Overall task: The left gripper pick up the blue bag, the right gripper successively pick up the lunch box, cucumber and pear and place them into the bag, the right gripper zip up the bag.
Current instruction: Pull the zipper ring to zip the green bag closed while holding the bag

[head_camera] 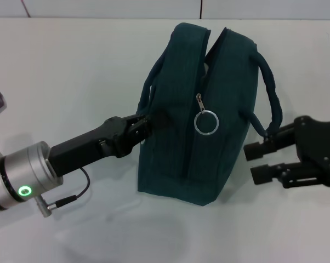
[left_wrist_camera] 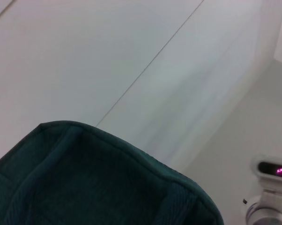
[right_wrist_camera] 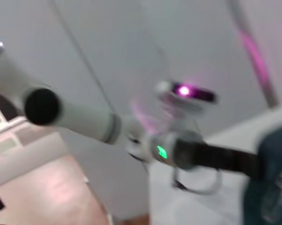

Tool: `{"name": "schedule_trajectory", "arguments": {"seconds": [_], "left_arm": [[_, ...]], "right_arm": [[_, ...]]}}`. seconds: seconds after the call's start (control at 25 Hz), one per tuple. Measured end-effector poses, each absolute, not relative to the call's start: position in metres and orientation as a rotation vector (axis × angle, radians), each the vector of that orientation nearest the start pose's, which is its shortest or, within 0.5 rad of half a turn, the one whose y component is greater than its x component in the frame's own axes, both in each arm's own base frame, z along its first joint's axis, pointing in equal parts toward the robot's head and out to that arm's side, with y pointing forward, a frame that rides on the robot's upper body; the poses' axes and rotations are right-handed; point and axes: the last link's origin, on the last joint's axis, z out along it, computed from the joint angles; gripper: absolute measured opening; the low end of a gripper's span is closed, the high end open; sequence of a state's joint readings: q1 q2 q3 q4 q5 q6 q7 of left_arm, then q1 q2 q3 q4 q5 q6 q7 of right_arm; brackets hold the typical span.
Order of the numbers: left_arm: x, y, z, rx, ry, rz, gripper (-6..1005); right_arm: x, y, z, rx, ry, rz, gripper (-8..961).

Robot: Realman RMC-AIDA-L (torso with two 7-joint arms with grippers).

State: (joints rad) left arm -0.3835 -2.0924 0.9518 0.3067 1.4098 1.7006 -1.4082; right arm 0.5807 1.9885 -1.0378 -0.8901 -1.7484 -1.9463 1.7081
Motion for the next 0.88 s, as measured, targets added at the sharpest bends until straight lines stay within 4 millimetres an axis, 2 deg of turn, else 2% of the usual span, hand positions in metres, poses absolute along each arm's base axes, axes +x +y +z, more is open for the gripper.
{"name": "schedule_trajectory", "arguments": {"seconds": [0.28, 0.4, 0.64, 0.88], "left_arm": [[-0.259, 0.264, -0.034, -2.449, -1.112, -1.444, 48], [-0.258, 0.265, -0.034, -2.452, -1.108, -1.445, 48], [-0.258, 0.266, -0.034, -2.451, -1.107, -1.446, 47], [-0.258, 0.266, -0.034, -2.452, -1.105, -1.445, 47]], "right_arm": [[0.174, 0.316, 0.039, -3.121, 0.424, 0.919, 419], [0.172, 0.325, 0.031, -3.057, 0.427, 0.924, 419], [0.168, 0.327, 0.021, -3.082, 0.448, 0.924, 570], [0.168, 0.333, 0.014, -3.063, 0.497, 0.931, 576]]}}
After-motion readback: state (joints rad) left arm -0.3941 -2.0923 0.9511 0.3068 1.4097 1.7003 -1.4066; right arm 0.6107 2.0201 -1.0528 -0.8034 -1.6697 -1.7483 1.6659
